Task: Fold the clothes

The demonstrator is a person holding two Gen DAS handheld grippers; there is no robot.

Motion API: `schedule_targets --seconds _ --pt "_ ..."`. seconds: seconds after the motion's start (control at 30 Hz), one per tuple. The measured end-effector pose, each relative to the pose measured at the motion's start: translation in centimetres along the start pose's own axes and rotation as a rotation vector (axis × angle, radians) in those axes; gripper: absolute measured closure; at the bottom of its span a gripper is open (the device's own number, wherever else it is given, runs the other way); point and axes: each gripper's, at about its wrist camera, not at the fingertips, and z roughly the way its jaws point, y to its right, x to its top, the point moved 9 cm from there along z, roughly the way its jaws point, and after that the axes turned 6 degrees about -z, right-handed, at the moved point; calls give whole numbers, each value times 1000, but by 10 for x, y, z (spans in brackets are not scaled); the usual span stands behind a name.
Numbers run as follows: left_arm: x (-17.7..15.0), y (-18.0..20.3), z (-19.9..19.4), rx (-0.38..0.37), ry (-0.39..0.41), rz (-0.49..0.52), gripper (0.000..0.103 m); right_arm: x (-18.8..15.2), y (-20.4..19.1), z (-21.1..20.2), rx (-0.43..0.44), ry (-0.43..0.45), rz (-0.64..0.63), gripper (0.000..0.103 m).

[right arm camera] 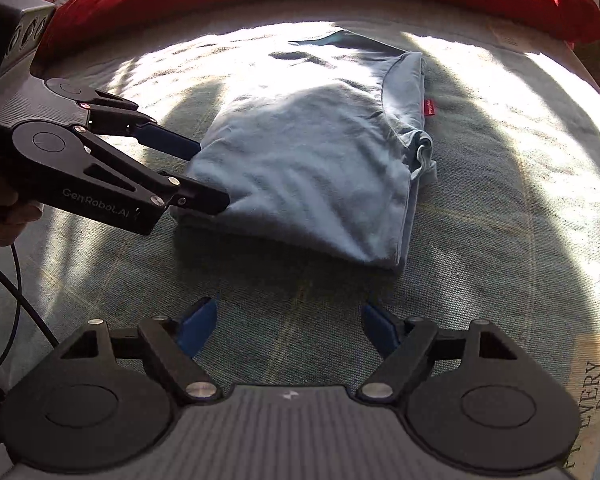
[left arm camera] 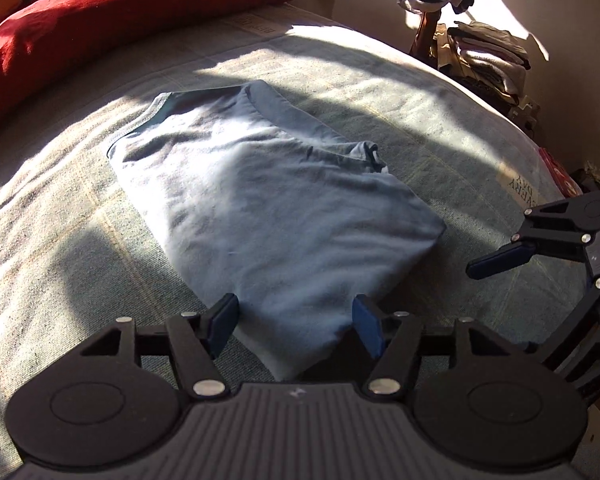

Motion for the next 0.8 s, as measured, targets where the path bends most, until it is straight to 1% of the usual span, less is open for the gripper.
schedule_targets --seconds 0.1,0.13,0.17,0.23,0.27,0.37,0.4,0.47,0.53,0.57,0.63,0.7,0.8 --pt "6 5 -18 -28 36 15 40 -9 -6 -4 5 4 14 19" --pt "8 10 -22 -37 48 58 40 -12 -8 -4 -1 4 16 19" --pt "8 14 -22 -55 46 78 40 -15 -9 -5 -7 5 21 19" --pt "2 25 -13 -98 0 113 40 -20 -10 -6 -20 8 51 19" --pt "-5 28 -5 -109 -36 133 40 -22 -10 -6 -29 13 70 19" --pt "-18 31 9 -137 -66 180 39 -30 -8 -8 -84 36 140 19" --pt "-16 31 5 -158 -58 196 39 -33 -8 -9 -109 42 167 19" --pt "-9 31 -4 -178 -43 217 39 -42 -9 -14 -154 67 253 19" --pt "-6 33 -17 -211 -24 259 39 -49 -14 -18 -173 100 327 19" --pt "-8 34 -18 -224 -31 282 38 -53 -18 -19 -184 113 353 19" --pt "-16 35 -10 -235 -79 311 37 -60 -27 -22 -209 140 406 19" --pt "-23 33 5 -232 -114 323 37 -65 -36 -24 -209 156 437 19" --pt "-22 35 18 -238 -115 334 37 -73 -49 -28 -205 177 468 18"
